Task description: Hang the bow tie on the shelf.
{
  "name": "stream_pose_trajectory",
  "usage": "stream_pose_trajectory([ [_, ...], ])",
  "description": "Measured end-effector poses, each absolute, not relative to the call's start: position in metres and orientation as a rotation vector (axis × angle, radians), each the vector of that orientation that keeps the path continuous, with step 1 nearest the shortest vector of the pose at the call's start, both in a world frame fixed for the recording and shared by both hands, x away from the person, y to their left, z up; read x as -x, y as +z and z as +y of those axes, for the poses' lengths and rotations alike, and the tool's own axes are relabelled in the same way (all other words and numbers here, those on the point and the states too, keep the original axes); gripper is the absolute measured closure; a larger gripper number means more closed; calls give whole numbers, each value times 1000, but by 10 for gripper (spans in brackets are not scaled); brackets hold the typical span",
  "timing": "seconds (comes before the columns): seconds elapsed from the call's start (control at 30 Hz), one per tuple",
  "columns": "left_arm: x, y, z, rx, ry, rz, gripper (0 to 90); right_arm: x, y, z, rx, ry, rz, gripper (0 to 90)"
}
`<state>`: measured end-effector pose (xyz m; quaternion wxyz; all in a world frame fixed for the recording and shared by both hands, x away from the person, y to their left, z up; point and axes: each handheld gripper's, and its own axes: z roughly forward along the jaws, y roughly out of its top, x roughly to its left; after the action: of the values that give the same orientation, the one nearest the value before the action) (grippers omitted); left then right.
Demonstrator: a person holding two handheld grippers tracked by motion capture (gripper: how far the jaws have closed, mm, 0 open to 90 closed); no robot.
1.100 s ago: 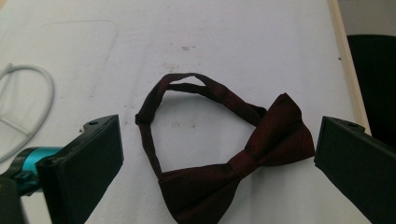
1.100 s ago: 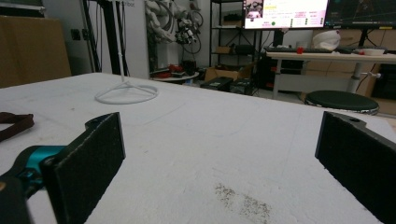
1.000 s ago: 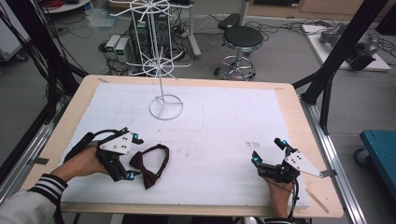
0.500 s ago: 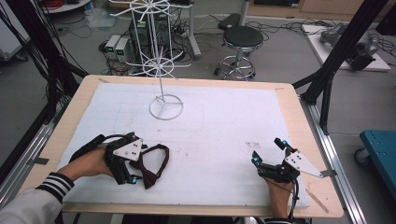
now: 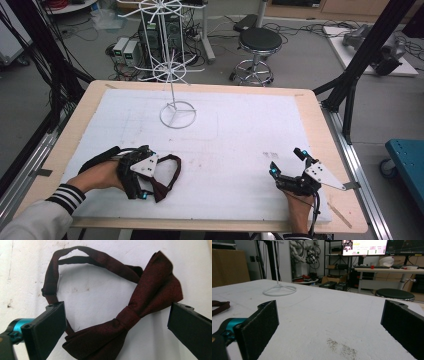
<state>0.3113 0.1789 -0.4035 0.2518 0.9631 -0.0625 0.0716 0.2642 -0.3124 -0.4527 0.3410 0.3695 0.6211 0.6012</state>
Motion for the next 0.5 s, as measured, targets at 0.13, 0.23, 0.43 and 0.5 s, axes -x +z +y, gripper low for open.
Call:
stream_pose_trajectory([
  [0.13, -313, -404, 180, -2636, 193, -219, 112, -264, -453, -313, -962, 1563, 1617, 7],
  [0.23, -313, -404, 181, -2648, 200, -229, 159, -264, -453, -313, -962, 1565, 1614, 7],
  [0.43, -314, -404, 183, -2675, 231, -245, 375, -264, -453, -313, -962, 1568, 1614, 7],
  [0.5, -315, -405, 184, -2686, 240, -237, 407, -264, -453, -313, -963, 1567, 1614, 7],
])
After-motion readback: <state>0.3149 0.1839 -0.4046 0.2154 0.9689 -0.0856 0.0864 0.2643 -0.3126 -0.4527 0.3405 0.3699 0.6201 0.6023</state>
